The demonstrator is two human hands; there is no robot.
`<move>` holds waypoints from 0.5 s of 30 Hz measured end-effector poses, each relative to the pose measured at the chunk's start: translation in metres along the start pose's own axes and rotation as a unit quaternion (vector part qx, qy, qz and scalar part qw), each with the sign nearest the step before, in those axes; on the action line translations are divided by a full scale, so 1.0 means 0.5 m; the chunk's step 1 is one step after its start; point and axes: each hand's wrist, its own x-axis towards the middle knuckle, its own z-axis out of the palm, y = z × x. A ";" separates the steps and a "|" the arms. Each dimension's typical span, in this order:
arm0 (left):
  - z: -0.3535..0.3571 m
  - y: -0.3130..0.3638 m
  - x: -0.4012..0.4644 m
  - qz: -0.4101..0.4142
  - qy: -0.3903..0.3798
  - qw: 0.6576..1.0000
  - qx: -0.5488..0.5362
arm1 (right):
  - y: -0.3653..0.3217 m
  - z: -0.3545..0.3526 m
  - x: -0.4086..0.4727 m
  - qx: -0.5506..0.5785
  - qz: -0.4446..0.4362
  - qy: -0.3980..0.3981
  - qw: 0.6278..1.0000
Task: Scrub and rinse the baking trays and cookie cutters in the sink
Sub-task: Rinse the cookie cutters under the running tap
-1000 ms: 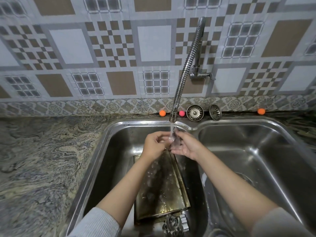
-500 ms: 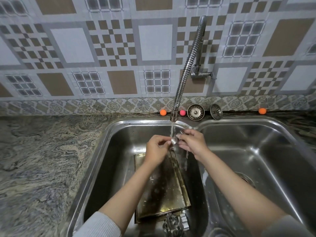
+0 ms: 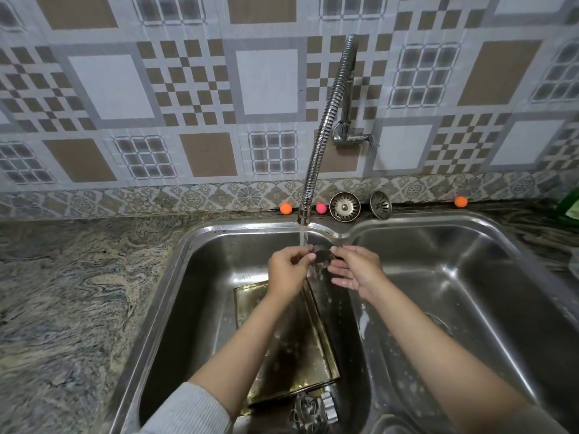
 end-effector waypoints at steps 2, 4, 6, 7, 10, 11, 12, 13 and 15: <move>-0.005 0.000 0.007 -0.007 0.005 1.000 -0.005 | -0.003 0.004 0.001 0.012 0.013 -0.017 1.000; -0.015 0.000 0.011 -0.001 0.003 1.000 0.001 | -0.004 0.010 0.000 0.023 0.015 -0.029 0.999; -0.028 -0.003 0.014 0.009 -0.003 1.000 0.013 | -0.002 0.018 0.001 0.023 0.015 -0.032 0.999; -0.035 -0.005 0.014 0.012 -0.004 1.000 0.021 | -0.001 0.024 0.003 0.020 0.016 -0.033 0.999; -0.058 -0.015 0.016 0.006 0.012 1.000 0.028 | 0.006 0.042 0.007 0.010 0.019 -0.042 0.999; -0.067 -0.018 0.016 0.001 0.021 1.000 0.023 | 0.009 0.050 0.009 0.003 0.020 -0.046 0.999; -0.076 -0.022 0.016 -0.002 0.028 0.999 0.019 | 0.011 0.058 0.008 -0.005 0.022 -0.052 0.998; -0.086 -0.025 0.016 -0.003 0.035 0.999 0.014 | 0.013 0.067 0.007 -0.012 0.024 -0.058 0.998; -0.105 -0.028 0.015 -0.008 0.049 0.999 0.001 | 0.016 0.083 0.004 -0.021 0.025 -0.065 0.997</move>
